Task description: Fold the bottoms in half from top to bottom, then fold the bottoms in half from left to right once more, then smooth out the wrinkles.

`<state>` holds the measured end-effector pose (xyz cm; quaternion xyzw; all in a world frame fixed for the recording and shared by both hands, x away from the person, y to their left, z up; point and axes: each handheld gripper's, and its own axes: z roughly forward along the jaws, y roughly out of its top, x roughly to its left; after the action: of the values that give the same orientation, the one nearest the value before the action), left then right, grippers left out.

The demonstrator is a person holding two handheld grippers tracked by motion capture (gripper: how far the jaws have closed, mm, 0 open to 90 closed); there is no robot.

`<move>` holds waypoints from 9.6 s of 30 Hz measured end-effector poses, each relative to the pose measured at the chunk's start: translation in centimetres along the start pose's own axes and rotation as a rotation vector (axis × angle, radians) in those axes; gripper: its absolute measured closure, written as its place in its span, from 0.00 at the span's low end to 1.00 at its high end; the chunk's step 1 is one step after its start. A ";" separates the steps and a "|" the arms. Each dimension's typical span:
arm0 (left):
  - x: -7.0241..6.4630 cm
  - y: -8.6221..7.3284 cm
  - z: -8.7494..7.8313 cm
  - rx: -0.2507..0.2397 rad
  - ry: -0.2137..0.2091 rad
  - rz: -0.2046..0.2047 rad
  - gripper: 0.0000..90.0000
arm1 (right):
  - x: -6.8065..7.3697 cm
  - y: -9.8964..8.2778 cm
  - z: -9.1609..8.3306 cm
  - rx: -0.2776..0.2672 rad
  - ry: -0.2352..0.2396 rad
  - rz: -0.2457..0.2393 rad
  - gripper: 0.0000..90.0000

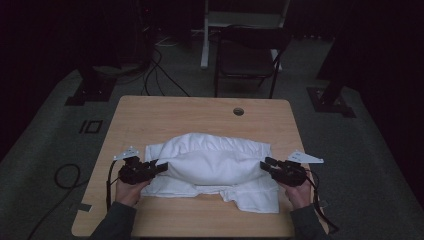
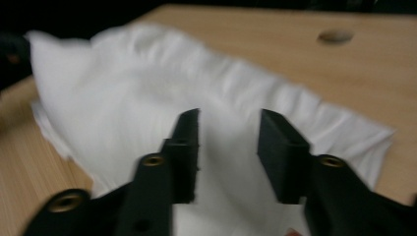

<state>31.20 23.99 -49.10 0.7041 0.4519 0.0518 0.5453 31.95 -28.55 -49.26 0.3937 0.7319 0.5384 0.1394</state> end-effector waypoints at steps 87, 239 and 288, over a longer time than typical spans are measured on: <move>-4.9 -0.5 13.9 0.207 0.262 0.151 0.34 | 5.9 0.9 14.1 0.239 -0.093 -0.075 0.26; -17.1 4.1 18.3 0.186 -0.089 0.422 0.63 | 4.6 9.0 6.3 0.046 0.037 -0.104 0.58; -10.8 1.8 17.6 0.198 0.144 0.335 0.52 | 4.4 2.6 7.8 0.262 -0.124 -0.112 0.44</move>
<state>35.86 3.84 -50.17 0.8142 0.3690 0.1474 0.4233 35.10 -19.79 -48.97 0.3997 0.8066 0.4043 0.1616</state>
